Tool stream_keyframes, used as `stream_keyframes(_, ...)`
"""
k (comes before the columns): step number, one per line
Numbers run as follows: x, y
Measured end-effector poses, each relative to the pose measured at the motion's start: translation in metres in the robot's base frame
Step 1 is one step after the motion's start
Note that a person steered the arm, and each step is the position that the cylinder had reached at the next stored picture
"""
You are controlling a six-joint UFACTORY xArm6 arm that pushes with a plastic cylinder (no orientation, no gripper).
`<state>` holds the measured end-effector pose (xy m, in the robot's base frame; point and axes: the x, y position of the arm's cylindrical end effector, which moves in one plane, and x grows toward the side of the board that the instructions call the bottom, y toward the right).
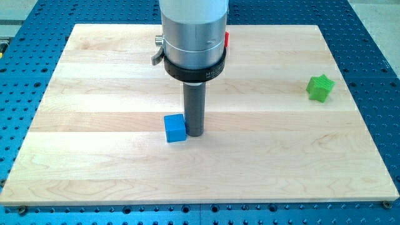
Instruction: Move the blue cube to the bottom left diagonal of the blue triangle
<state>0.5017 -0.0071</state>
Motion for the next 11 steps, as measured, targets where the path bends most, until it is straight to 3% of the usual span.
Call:
stream_keyframes(1,0.005,0.011)
stream_keyframes(3,0.069,0.013)
stream_keyframes(4,0.071,0.009)
stream_keyframes(6,-0.008,-0.055)
stream_keyframes(9,0.009,-0.082)
stream_keyframes(10,-0.001,-0.108)
stream_keyframes(11,-0.052,-0.121)
